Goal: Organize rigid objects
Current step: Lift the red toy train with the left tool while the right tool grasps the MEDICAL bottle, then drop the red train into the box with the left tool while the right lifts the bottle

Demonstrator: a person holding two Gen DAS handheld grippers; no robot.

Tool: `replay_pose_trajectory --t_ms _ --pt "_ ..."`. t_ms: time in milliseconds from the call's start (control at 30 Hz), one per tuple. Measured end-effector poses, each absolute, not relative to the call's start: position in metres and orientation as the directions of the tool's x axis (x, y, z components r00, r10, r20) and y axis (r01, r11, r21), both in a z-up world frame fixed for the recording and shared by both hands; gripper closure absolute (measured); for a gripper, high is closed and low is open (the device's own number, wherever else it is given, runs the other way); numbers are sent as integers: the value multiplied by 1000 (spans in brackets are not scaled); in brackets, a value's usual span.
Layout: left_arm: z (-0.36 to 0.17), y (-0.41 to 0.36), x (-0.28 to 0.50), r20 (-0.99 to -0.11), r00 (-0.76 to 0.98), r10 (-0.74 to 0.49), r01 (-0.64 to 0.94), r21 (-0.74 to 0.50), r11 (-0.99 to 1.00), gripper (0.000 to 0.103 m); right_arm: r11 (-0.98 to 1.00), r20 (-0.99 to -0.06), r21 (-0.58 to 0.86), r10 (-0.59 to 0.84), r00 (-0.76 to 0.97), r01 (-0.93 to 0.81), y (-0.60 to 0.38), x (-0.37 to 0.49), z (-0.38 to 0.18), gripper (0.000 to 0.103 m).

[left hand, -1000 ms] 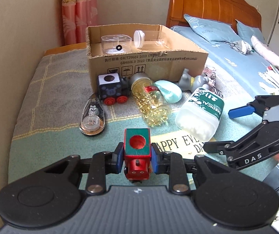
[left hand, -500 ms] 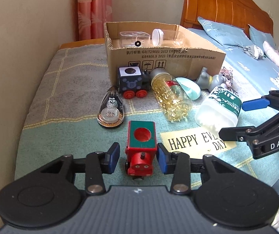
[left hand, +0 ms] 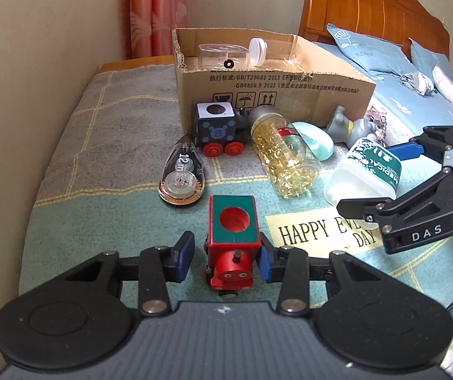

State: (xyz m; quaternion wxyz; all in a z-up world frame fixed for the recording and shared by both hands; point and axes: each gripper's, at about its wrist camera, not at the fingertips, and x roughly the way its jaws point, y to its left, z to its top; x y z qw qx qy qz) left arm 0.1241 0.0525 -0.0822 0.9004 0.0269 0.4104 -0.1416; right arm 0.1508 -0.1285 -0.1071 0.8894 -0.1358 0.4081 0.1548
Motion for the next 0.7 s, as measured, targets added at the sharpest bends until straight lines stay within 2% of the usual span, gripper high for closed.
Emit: replay_pose_trajectory --t_ms 200,300,467,700 --pt "-80 49 125 -752 618 -229 281 -60 958 62 907 -777 -124 163 608 -402 -129 154 -104 14" --pt "-80 49 126 -758 612 -224 277 -60 959 63 901 -782 -123 170 600 -416 -130 154 -103 15" --pt "-78 49 127 -762 604 -233 287 -66 956 72 897 -790 -102 190 583 -431 -129 154 -100 16" --pt "-67 46 126 -764 602 -234 320 -38 947 72 881 -789 -98 214 575 -462 -129 149 -90 16"
